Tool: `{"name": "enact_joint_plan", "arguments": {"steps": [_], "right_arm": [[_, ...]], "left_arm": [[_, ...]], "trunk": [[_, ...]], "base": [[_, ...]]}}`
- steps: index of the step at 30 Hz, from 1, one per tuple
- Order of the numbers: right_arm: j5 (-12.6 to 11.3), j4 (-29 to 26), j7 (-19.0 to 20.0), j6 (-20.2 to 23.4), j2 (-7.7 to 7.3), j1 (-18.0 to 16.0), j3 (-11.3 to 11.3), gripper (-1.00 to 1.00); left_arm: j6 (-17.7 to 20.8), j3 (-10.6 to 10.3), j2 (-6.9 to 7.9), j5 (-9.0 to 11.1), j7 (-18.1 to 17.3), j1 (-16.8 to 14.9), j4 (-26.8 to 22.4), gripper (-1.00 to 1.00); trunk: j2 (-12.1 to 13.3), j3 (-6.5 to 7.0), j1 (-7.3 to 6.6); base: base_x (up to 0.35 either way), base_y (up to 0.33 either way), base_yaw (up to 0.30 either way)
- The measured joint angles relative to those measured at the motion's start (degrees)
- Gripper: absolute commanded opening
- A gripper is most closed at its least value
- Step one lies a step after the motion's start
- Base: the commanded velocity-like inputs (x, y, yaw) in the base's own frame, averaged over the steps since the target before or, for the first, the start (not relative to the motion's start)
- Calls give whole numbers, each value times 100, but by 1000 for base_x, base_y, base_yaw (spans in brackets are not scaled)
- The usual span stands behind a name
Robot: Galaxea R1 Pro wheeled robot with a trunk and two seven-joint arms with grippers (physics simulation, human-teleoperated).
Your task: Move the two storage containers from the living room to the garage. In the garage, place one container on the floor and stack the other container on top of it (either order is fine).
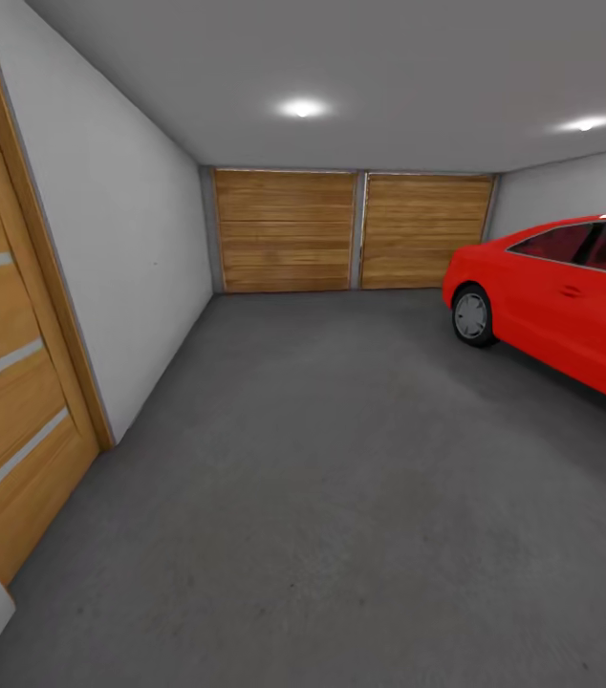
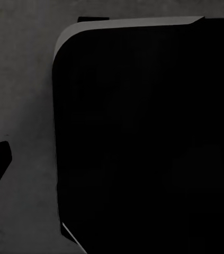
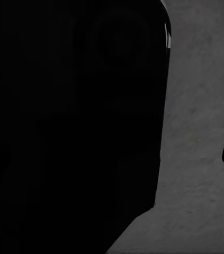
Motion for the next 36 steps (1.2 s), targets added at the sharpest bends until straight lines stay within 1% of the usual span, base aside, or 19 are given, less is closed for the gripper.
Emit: {"name": "enact_joint_plan", "arguments": {"steps": [15,25,36], "right_arm": [[15,0,0,-2,-5,0,4,100],[1,-1,0,-276,-3,0,5,100],[-6,-1,0,-301,-2,0,3,100]], "left_arm": [[0,-1,-1,8,0,0,-2,100],[-1,-1,-1,8,2,0,0,100],[-6,0,1,19,8,0,0,100]], "trunk": [[0,0,0],[0,1,0],[0,1,0]], "base": [[298,-147,18],[298,-148,236],[298,-148,267]]}}
